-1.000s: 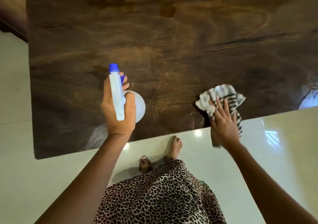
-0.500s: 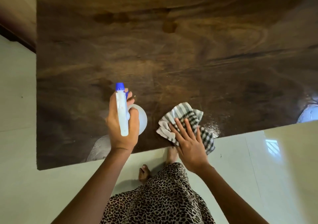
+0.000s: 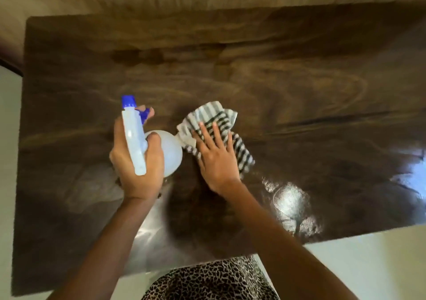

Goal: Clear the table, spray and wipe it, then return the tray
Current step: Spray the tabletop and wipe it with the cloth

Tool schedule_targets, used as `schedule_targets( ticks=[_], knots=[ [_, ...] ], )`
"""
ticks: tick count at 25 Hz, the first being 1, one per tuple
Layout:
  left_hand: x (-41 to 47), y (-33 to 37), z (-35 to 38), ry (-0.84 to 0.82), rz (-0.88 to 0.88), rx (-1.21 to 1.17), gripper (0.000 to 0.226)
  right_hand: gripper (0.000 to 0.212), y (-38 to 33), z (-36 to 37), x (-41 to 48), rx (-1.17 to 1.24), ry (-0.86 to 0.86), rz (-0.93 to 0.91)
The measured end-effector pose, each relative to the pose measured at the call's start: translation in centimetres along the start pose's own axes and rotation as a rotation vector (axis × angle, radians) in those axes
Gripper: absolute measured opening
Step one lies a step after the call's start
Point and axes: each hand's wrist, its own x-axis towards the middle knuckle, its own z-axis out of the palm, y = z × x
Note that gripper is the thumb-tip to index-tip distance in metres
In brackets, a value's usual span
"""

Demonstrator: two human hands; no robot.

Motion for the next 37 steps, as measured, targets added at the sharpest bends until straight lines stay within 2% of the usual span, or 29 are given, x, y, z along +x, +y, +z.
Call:
schedule_targets(
  ticks=[2, 4, 7, 9, 10, 12, 14, 16, 18, 20, 22, 24, 26, 28, 30, 34, 37],
  knots=[
    [2.1, 0.3, 1.3, 0.002, -0.002, 0.014, 0.044, 0.059, 2.3, 0.8, -3.5, 0.018, 0.031, -0.054],
    [3.3, 0.4, 2.0, 0.003, 0.004, 0.007, 0.046, 0.065, 6.5, 0.5, -6.3, 0.024, 0.063, 0.011],
    [4.3, -0.1, 2.8, 0.006, 0.028, -0.007, 0.055, 0.063, 13.2, -1.7, -4.6, 0.101, 0.084, 0.308],
    [4.3, -0.2, 3.2, 0.007, 0.035, -0.033, 0.056, 0.057, 15.2, -3.6, -0.5, 0.181, 0.066, 0.541],
    [4.5, -0.2, 3.3, 0.008, 0.041, -0.032, 0.056, 0.056, 15.1, -4.3, 1.8, 0.187, 0.087, 0.597],
    [4.7, -0.4, 3.6, 0.011, 0.075, 0.015, 0.056, 0.057, 13.4, -4.8, 5.1, 0.18, 0.108, 0.554],
    [4.8, -0.3, 3.7, 0.004, 0.061, 0.017, 0.052, 0.061, 10.8, -4.0, 6.0, 0.146, 0.104, 0.355],
    [4.7, -0.2, 3.7, -0.004, 0.002, -0.01, 0.045, 0.061, 8.2, -2.6, 4.3, 0.073, 0.126, 0.128],
    [4.6, 0.3, 3.9, 0.039, -0.043, 0.083, 0.039, 0.061, 7.2, -1.4, 1.2, 0.015, 0.096, -0.072],
    [5.0, 0.8, 4.1, 0.053, -0.057, 0.165, 0.036, 0.064, 8.4, -0.7, -1.9, -0.004, 0.034, -0.183],
    [5.8, 1.6, 4.4, -0.024, -0.063, 0.18, 0.04, 0.067, 10.5, -1.1, -4.1, 0.057, 0.048, -0.1],
    [6.7, 2.7, 5.0, -0.219, -0.03, 0.172, 0.044, 0.062, 11.9, -2.8, -5.2, 0.208, 0.119, 0.15],
    [7.1, 4.0, 5.9, -0.452, -0.033, 0.229, 0.037, 0.054, 12.9, -4.9, -5.1, 0.334, 0.186, 0.362],
    [7.0, 5.2, 6.9, -0.615, -0.106, 0.297, 0.027, 0.053, 13.1, -6.5, -4.7, 0.373, 0.23, 0.424],
    [6.7, 5.8, 7.8, -0.67, -0.161, 0.332, 0.019, 0.056, 12.8, -7.3, -4.3, 0.393, 0.265, 0.434],
    [5.9, 5.6, 8.8, -0.676, -0.28, 0.345, 0.007, 0.065, 11.2, -7.6, -3.3, 0.444, 0.273, 0.429],
    [6.0, 5.3, 8.5, -0.661, -0.296, 0.365, 0.012, 0.067, 10.3, -7.4, -3.4, 0.473, 0.276, 0.436]
  ],
)
